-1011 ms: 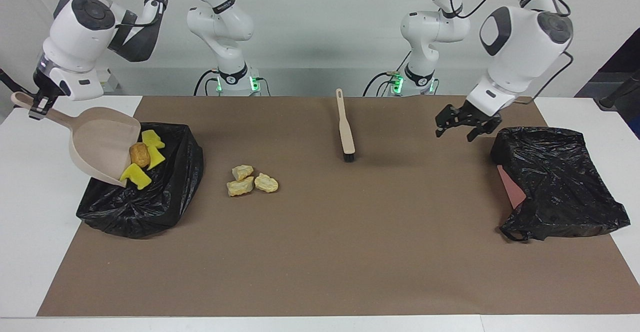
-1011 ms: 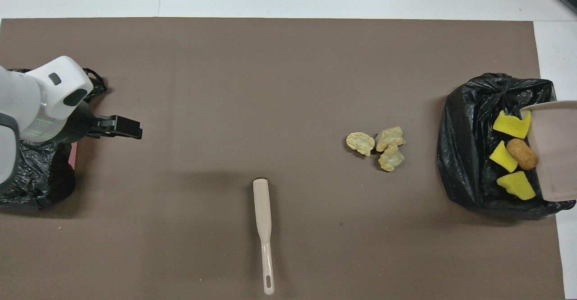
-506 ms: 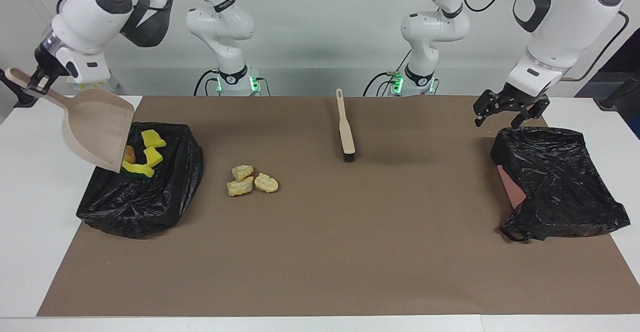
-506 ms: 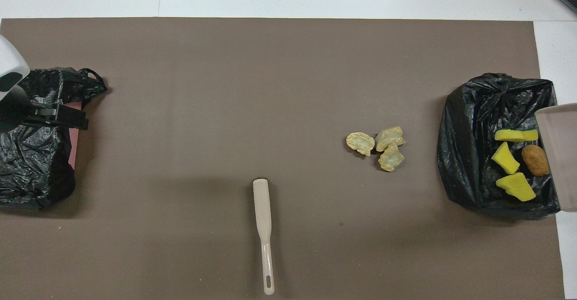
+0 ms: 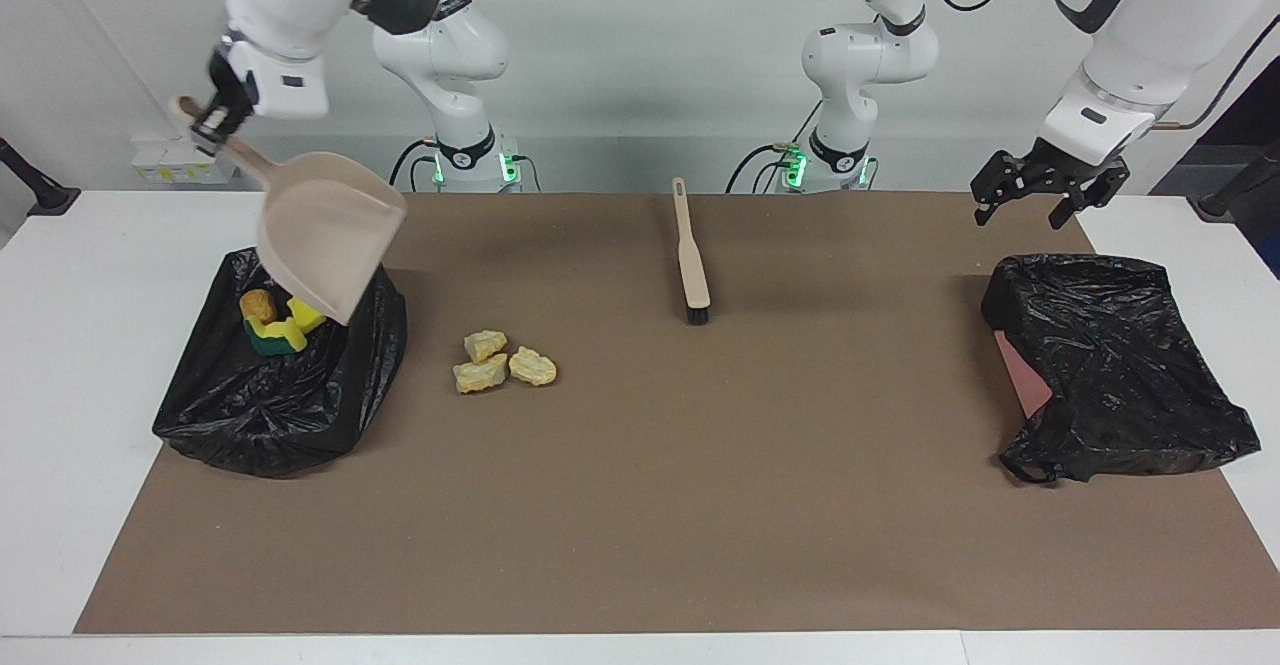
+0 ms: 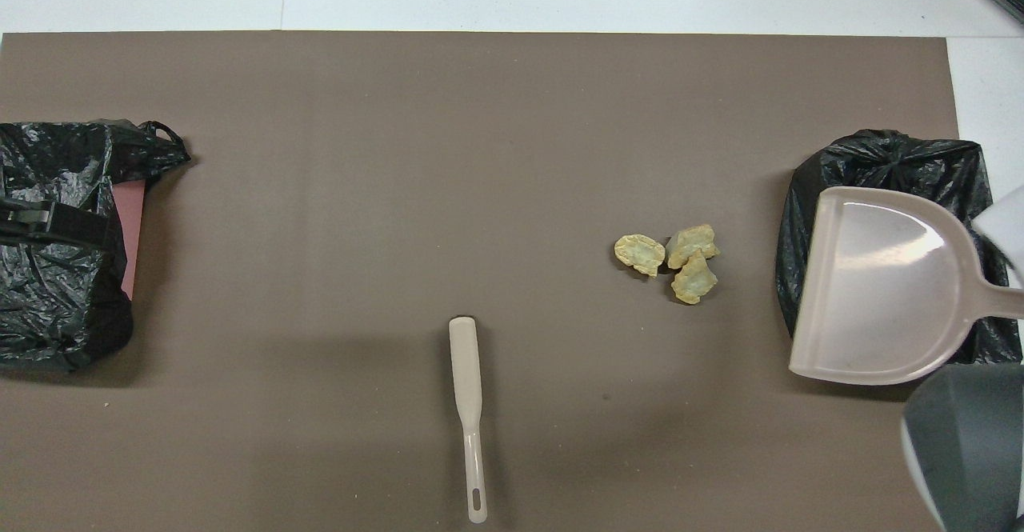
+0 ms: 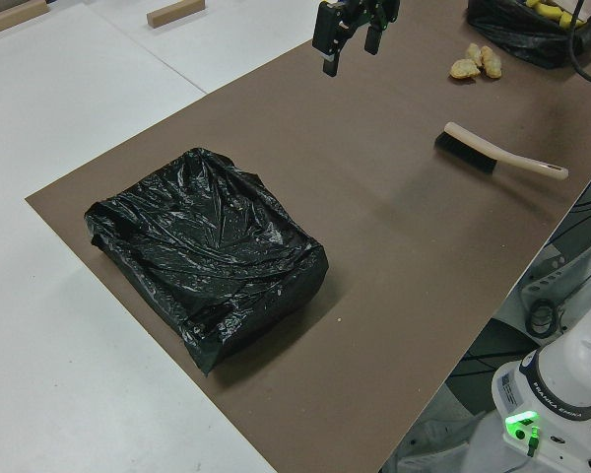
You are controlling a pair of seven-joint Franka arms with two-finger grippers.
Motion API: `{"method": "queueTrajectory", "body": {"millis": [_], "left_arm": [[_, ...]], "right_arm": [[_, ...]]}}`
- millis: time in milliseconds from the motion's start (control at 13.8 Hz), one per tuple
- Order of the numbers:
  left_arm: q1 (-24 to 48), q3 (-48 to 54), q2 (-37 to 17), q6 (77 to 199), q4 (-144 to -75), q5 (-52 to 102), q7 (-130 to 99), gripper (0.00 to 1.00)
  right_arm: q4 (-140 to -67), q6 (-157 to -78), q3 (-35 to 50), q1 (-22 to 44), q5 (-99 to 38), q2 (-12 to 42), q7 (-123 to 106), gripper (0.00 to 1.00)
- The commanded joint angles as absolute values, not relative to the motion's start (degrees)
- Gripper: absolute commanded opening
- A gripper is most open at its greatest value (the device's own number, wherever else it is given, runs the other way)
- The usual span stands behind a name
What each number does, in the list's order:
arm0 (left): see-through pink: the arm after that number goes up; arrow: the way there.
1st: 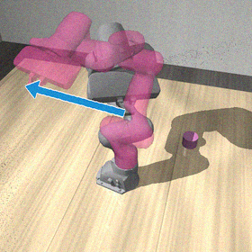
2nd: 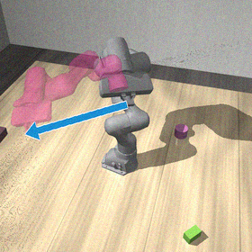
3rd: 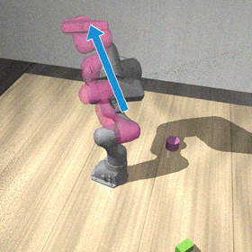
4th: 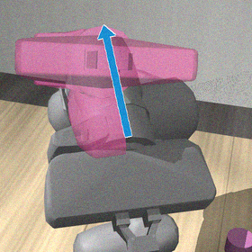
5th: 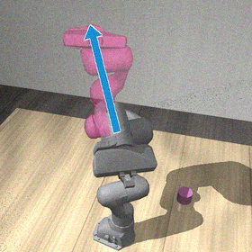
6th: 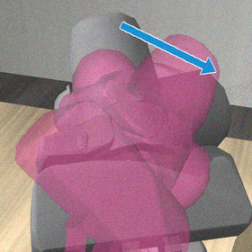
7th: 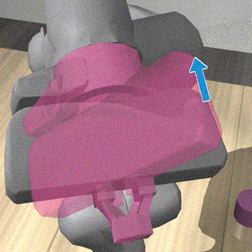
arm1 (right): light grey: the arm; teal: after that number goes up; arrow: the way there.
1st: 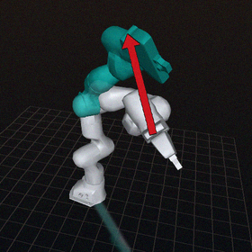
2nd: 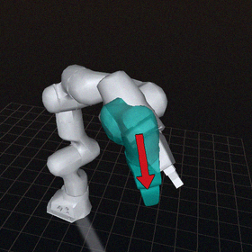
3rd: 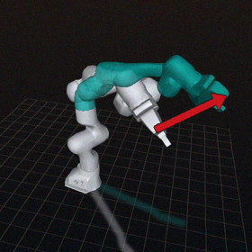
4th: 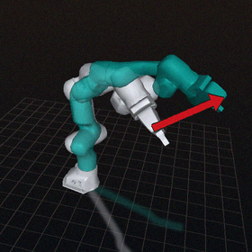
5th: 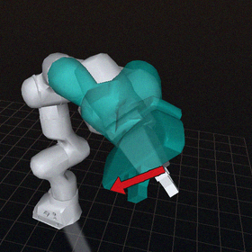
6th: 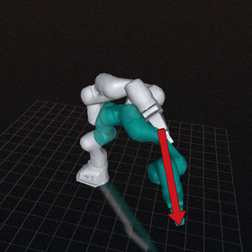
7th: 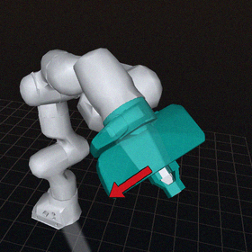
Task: Sweep and dump trash in bin
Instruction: 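Bring the empty dustpan back toward the table center with the right gripper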
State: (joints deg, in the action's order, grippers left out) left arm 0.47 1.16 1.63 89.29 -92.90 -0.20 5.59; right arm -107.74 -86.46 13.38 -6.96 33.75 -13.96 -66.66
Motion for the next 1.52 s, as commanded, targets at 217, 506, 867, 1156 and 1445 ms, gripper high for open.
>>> {"method": "queueTrajectory", "body": {"millis": [217,506,867,1156,1445], "left_arm": [[0.7,1.67,3.43,88.86,-95.01,-0.35,5.54,1.0],[0.09,1.67,3.52,88.77,-95.19,-0.35,5.62,1.0],[-0.09,1.58,3.43,89.56,-95.1,-0.35,6.41,1.0],[0.0,1.58,3.52,89.21,-95.1,-0.35,6.15,1.0],[-0.09,1.58,3.52,89.21,-95.1,-0.35,6.15,1.0]], "right_arm": [[-107.22,-87.62,15.73,-3.1,14.97,-12.23,-28.65,0.0],[-106.7,-94.29,15.73,5.7,8.46,-4.42,-1.03,0.0],[-95.05,-103.27,15.73,17.3,6.42,14.46,28.0,0.0],[-80.88,-104.32,15.47,22.66,7.2,27.74,36.46,0.0],[-71.64,-107.3,14.94,27.41,8.09,36.46,41.3,0.0]]}}
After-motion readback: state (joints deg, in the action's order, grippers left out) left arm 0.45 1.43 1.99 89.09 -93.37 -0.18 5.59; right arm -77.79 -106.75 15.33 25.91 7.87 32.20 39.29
